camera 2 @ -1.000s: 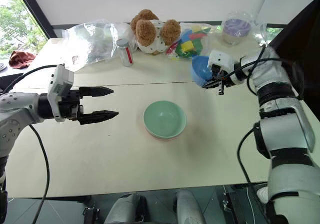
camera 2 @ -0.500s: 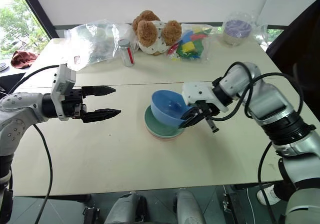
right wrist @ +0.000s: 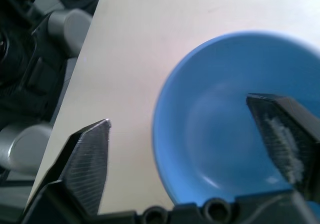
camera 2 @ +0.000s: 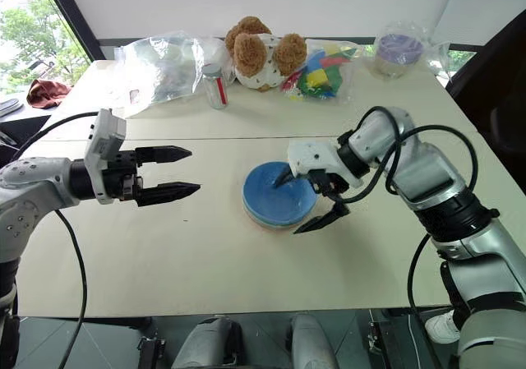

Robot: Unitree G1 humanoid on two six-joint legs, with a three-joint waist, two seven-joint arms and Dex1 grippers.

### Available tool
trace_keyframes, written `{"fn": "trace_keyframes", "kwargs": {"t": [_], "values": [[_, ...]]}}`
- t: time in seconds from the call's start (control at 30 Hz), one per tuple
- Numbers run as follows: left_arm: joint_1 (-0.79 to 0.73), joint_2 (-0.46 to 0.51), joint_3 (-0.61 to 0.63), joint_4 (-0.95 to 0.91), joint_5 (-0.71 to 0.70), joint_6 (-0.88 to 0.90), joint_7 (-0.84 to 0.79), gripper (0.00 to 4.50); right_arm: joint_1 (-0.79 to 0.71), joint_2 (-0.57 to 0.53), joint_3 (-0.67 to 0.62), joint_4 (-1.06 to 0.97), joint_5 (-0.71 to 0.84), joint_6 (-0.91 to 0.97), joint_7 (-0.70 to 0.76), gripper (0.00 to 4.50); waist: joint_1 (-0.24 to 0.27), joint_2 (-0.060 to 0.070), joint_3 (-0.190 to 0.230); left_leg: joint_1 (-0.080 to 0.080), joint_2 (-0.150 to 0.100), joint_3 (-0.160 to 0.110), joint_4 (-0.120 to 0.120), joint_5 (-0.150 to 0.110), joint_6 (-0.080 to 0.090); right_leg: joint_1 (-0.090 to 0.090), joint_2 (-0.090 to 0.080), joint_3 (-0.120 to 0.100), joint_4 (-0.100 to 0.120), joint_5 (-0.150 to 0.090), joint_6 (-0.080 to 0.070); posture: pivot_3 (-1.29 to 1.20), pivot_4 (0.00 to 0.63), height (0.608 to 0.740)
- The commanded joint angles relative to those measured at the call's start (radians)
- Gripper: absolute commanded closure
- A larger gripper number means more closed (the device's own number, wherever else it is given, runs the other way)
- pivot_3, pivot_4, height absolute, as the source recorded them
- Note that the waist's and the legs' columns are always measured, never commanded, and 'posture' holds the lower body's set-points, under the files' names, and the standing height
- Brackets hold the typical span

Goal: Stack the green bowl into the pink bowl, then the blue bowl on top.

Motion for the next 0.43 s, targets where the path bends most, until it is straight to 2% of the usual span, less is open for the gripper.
{"fn": "trace_keyframes", "kwargs": {"t": [0.03, 0.2, 0.43], "values": [[0.005, 0.023, 0.042, -0.044, -0.043, 0.025, -0.004, 0.00, -0.014, -0.082, -0.159, -0.083, 0.106, 0.134, -0.017, 0.04, 0.002, 0.000, 0.000, 0.000, 0.000, 0.000, 0.000, 0.000, 0.000, 0.000, 0.000, 0.000, 0.000, 0.000, 0.000, 0.00, 0.150, 0.740], [0.041, 0.057, 0.063, -0.063, -0.054, 0.033, -0.015, 0.00, 0.118, -0.195, -0.370, -0.119, 0.238, 0.359, -0.108, 0.04, 0.000, -0.001, 0.000, 0.000, 0.000, 0.000, -0.001, 0.000, 0.000, 0.001, -0.001, 0.000, -0.001, 0.000, 0.000, 0.00, 0.150, 0.740], [0.095, 0.095, 0.069, -0.076, -0.041, 0.026, -0.038, 0.00, 0.393, -0.259, -0.567, -0.167, 0.260, 0.440, -0.257, 0.04, -0.001, 0.000, 0.000, 0.001, 0.000, 0.000, -0.001, 0.000, 0.000, 0.001, 0.000, 0.000, -0.001, 0.000, 0.000, 0.00, 0.150, 0.740]]}}
